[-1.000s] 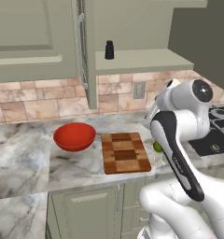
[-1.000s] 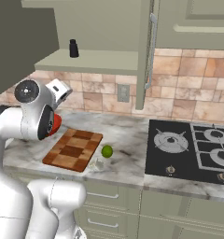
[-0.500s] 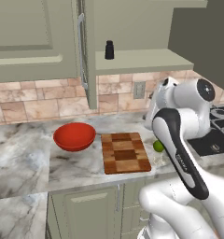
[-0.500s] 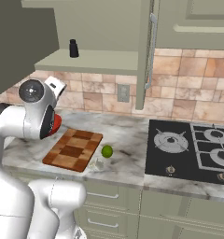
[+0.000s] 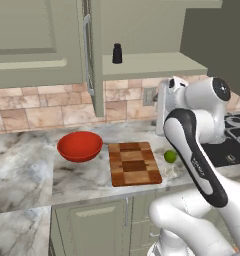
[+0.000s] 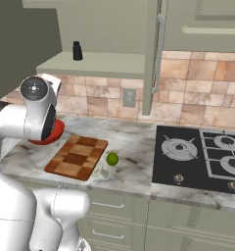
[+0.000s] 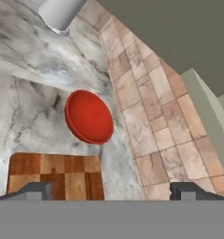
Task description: Open the cabinet. Place the bowl and condiment on the counter. Then place the lime and garlic on the cutting board.
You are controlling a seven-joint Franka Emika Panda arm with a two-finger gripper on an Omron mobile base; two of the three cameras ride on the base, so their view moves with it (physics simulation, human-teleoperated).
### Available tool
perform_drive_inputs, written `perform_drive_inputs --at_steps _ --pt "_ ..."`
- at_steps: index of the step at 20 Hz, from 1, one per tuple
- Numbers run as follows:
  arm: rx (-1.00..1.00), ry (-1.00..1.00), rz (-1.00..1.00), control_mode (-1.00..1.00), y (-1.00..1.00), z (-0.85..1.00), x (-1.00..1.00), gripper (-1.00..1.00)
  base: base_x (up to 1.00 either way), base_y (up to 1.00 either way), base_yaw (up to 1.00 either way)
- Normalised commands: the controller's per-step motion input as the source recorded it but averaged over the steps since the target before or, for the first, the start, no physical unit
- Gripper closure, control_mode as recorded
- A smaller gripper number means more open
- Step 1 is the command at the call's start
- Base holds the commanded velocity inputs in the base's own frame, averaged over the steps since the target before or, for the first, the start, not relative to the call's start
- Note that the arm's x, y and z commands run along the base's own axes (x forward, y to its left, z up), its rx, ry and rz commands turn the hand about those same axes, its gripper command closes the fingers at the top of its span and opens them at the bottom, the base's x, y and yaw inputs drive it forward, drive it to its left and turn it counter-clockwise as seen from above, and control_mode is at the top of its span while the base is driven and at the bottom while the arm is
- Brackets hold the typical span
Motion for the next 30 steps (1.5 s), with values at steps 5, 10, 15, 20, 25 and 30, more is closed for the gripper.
perform_drive_inputs --at_steps 5,10,15,20,25,30 --pt "-0.02 -0.11 0.13 -1.0 -0.05 0.08 -0.19 -1.0 0.0 0.0 0.0" --pt "0.13 -0.01 0.09 -1.0 -0.19 -0.06 -0.07 -1.0 0.0 0.0 0.0" --pt "0.18 0.04 0.02 -1.0 -0.26 0.0 0.0 -1.0 0.0 0.0 0.0" --pt "0.17 0.02 0.01 -1.0 -0.18 0.0 0.0 -1.0 0.0 0.0 0.0" --pt "0.11 0.08 0.05 -1.0 0.03 0.09 0.0 -1.0 0.0 0.0 0.0" --pt "0.08 0.08 0.06 -1.0 0.07 0.24 -0.01 -1.0 0.0 0.0 0.0"
